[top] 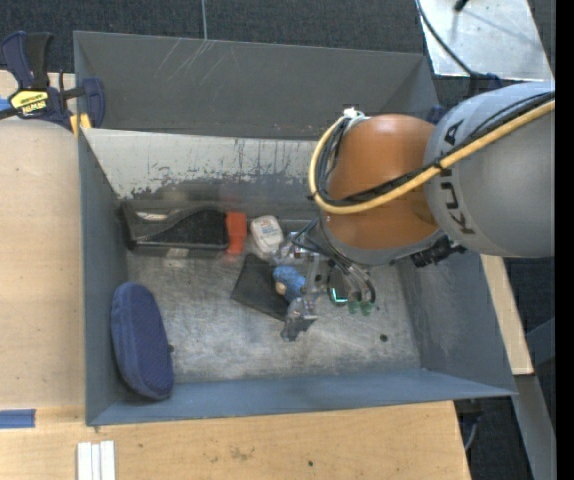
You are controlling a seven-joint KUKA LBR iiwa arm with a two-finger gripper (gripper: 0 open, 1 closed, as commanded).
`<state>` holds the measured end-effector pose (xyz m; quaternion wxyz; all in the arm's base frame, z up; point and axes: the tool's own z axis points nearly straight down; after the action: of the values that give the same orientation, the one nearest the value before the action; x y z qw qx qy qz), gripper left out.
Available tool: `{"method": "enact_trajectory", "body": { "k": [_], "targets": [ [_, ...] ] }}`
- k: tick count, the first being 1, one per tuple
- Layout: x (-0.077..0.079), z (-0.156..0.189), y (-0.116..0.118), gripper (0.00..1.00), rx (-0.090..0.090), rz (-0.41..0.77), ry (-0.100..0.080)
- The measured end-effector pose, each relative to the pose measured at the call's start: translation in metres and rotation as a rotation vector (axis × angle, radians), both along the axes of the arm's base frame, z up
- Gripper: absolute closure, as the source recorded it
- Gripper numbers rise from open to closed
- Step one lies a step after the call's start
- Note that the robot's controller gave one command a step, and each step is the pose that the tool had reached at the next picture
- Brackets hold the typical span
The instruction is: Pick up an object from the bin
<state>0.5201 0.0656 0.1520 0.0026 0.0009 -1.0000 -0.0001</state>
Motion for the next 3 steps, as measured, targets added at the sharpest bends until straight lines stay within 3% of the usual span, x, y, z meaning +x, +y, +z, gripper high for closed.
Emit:
{"method": "enact_trajectory", "body": {
  "k": [1, 2, 3],
  "targets": [
    [0.021, -0.076, -0.057, 0.00, -0.001, -0.090, -0.006],
    [0.031, -0.078, -0.044, 0.00, -0.003, -0.058, -0.011],
    [0.034, -0.075, -0.044, 1.00, -0.001, -0.059, -0.024]
  ]
}}
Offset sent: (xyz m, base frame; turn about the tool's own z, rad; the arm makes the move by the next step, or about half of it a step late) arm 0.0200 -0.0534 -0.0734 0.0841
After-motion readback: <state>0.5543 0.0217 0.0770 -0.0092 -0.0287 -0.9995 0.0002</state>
